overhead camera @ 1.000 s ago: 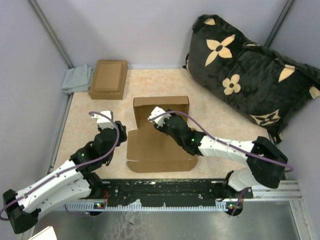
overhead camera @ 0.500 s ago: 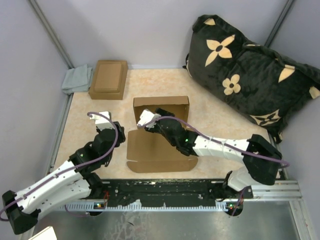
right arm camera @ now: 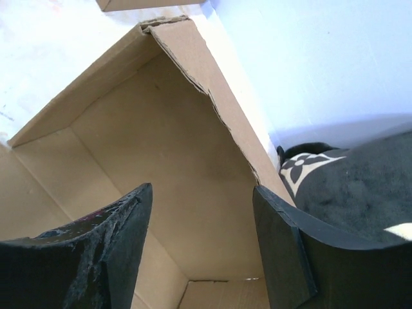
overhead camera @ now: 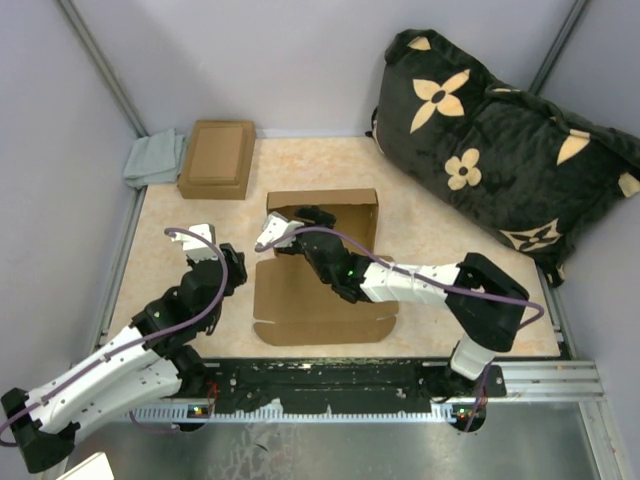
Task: Fold the paper box
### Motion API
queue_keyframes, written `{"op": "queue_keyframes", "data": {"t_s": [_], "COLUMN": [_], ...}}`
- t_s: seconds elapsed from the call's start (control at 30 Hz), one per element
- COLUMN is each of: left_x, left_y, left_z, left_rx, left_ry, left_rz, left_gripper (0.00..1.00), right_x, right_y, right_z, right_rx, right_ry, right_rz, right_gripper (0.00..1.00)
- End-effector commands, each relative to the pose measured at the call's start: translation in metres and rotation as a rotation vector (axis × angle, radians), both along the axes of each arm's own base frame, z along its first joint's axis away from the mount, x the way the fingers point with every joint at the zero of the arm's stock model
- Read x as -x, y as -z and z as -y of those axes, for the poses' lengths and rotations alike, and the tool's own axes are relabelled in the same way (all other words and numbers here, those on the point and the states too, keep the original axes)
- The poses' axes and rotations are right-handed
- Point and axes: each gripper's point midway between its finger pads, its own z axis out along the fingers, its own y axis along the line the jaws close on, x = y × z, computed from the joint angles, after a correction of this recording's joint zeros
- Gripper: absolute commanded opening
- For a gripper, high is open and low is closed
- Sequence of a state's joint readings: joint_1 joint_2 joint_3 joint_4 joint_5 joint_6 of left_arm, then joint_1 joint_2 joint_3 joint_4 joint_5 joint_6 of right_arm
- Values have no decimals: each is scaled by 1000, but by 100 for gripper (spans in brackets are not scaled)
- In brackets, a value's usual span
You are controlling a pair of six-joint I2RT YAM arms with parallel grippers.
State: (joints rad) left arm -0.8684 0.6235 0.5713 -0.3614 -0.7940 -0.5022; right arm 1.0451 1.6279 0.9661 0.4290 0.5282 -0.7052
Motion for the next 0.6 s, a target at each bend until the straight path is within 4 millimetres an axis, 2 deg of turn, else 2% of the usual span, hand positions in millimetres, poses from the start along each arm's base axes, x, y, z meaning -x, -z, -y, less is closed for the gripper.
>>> {"op": "queue_keyframes", "data": {"t_s": [0.0,0.03,0.1,0.2,0.57], "left_x": [1,1,1,1,0], "left_y": [2,3,4,5,8], "left_z": [-4,-4,-5,-5,-5], "left_rx": [3,2,2,0,-9], "left_ry": [-20,-23,-26,-28,-31], "left_rz": [0,0,-1,-2,-8], "left_gripper": [51,51,51,52,52], "right_x": [-26,-29,-33,-42,-96], "right_y": [-25,-25,-30,-34,-33], "right_z": [-6,-5,-2,3,58], "right_rx": [-41,-48,-73,-116,-308], "right_ry": [62,74,96,113,329], "right_rz": [68,64,62,29,-221], "right_gripper": [61,55,37,24,6]}}
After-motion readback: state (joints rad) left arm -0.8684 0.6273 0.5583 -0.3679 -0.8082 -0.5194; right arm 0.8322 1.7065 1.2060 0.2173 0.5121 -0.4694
